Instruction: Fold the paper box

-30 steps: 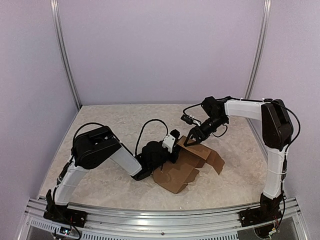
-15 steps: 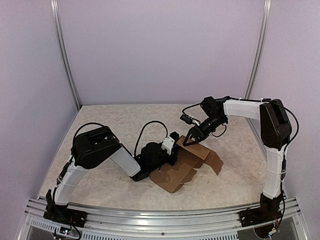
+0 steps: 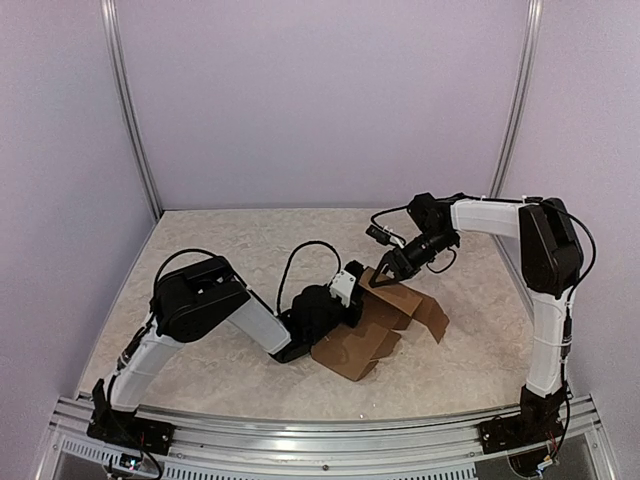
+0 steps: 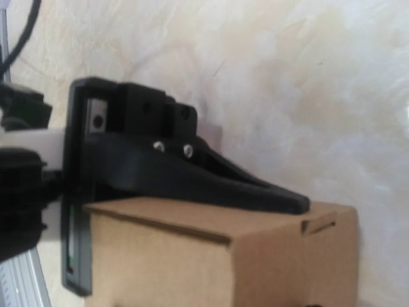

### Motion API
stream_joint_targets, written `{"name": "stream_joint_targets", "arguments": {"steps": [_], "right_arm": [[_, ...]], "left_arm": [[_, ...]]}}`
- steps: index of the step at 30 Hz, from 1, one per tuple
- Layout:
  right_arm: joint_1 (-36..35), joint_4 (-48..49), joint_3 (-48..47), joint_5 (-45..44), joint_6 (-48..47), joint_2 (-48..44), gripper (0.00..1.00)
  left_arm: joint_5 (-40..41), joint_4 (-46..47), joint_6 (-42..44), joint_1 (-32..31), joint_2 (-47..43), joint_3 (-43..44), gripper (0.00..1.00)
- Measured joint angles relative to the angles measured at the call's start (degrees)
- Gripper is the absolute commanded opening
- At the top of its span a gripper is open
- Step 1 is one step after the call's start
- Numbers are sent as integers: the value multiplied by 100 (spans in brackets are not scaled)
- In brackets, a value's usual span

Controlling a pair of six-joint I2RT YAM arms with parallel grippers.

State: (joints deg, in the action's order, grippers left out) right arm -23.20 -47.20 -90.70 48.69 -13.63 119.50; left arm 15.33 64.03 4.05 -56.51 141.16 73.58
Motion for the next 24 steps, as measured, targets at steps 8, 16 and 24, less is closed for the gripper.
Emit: {"name": "stream_joint_targets", "arguments": {"steps": [8,16,24], "right_arm": [[186,356,87,92,125,0,67],[186,461,138,267,155,20,72],[313,-376,-713,835,68,138,100]], "left_arm": [[1497,-149,68,-330,518,885,7],[1672,-306,-393,-341,444,811,2],[595,-1268,-706,-59,-748,-315,2]]}}
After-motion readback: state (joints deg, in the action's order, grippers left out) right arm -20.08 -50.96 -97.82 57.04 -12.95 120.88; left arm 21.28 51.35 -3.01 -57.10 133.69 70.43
